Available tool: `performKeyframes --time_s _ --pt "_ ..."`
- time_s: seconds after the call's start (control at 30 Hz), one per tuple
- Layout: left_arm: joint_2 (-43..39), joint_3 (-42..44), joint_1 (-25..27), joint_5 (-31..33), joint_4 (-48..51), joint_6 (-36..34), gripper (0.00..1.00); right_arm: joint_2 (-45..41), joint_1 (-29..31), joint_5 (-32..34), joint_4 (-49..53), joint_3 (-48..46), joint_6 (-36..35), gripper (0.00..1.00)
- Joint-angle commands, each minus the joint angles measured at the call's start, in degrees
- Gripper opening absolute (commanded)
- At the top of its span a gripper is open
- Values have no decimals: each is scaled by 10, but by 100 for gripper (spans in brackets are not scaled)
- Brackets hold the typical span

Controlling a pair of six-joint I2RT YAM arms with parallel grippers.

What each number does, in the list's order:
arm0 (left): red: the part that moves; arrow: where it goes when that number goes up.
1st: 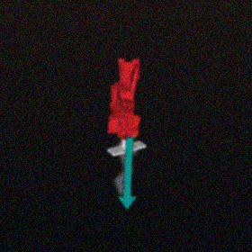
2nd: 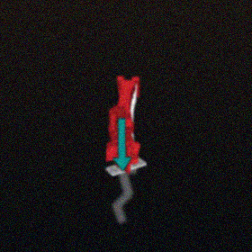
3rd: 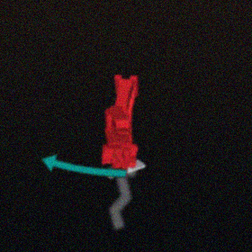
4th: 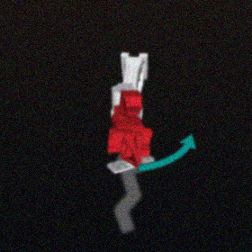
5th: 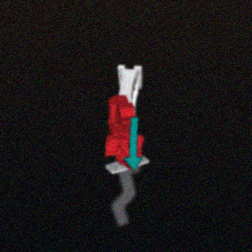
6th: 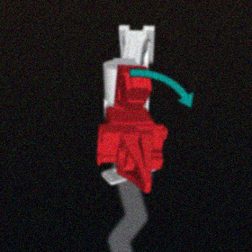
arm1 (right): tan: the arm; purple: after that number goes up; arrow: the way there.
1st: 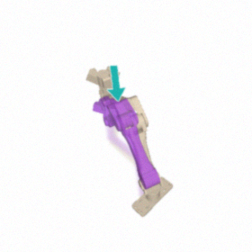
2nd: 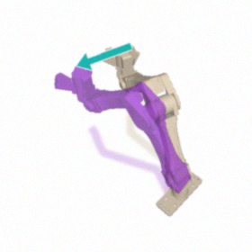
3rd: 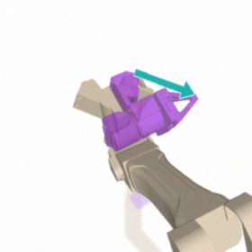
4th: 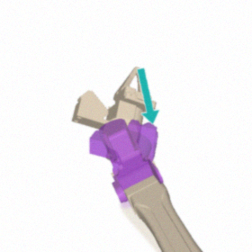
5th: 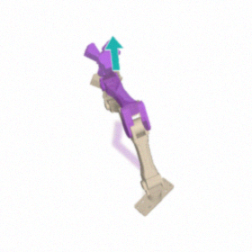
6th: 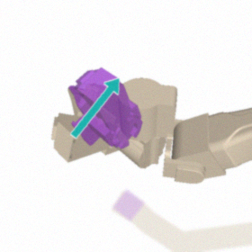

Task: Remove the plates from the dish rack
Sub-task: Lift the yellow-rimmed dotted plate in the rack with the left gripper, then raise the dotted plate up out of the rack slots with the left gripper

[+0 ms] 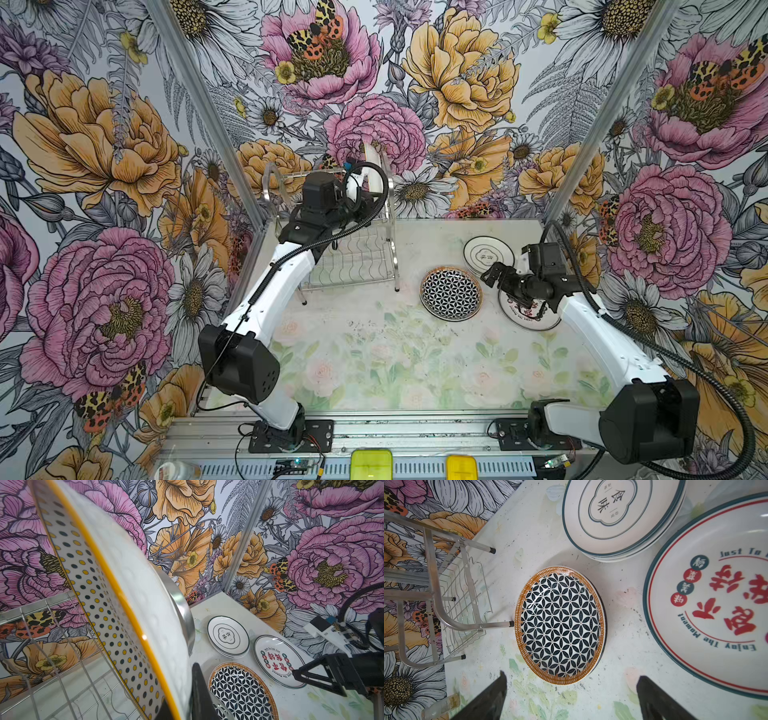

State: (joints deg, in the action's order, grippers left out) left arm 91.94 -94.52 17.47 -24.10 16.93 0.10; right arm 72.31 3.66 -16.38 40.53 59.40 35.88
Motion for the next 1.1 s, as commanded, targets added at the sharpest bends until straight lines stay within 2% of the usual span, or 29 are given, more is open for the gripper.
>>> performKeyframes --time_s 0.0,0.23,1.07 --pt "-36 -38 -12 -14 -76 -17 0 -16 -4 -3 -1 -4 -6 99" --pt "-39 -33 -14 -18 -97 -7 0 -19 -4 -3 0 -4 -7 99" --pt "-38 -78 1 -1 -36 -50 0 -14 -5 -7 -1 -2 -6 99"
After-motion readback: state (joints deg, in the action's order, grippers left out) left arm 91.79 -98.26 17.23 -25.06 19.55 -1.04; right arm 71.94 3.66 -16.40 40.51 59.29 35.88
